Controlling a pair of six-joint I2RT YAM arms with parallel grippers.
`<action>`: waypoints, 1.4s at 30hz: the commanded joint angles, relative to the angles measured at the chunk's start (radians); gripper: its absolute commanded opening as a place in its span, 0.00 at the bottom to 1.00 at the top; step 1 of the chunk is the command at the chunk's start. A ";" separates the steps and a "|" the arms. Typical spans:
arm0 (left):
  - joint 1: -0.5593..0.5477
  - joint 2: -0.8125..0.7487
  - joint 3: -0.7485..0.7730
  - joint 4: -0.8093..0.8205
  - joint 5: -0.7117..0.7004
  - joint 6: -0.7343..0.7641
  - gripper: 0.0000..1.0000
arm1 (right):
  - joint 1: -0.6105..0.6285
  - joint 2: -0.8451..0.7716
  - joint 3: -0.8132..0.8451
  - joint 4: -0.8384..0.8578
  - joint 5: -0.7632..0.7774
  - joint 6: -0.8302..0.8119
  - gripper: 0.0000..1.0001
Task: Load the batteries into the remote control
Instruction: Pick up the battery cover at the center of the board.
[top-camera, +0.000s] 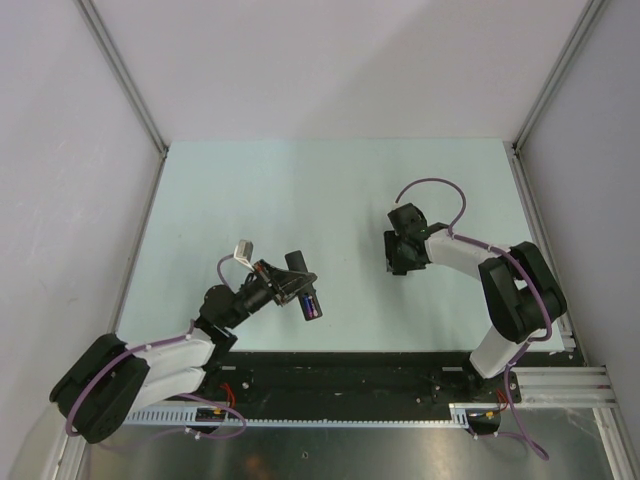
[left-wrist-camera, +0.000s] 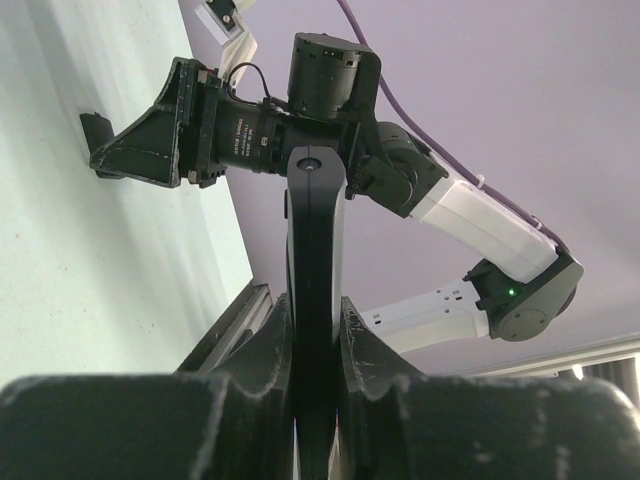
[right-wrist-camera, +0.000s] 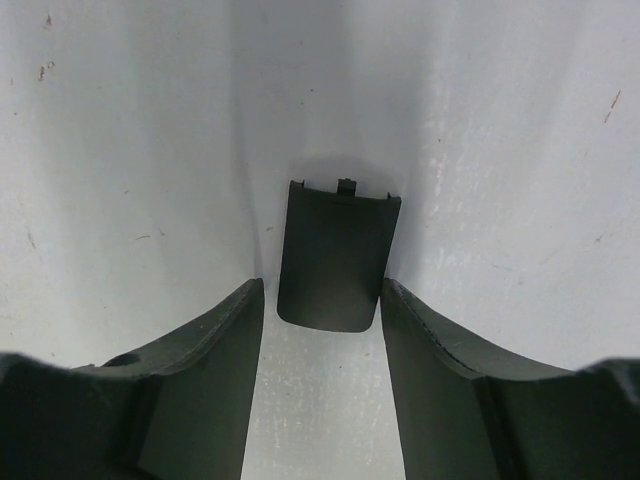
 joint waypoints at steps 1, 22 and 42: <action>0.006 0.002 0.001 0.039 0.021 0.013 0.00 | 0.005 0.041 0.000 -0.068 -0.043 0.007 0.52; 0.006 0.011 0.001 0.041 0.026 0.012 0.00 | 0.009 0.069 0.000 -0.113 -0.008 0.055 0.09; 0.005 0.253 0.197 0.074 -0.038 0.039 0.00 | 0.264 -0.399 0.202 -0.539 -0.032 0.108 0.00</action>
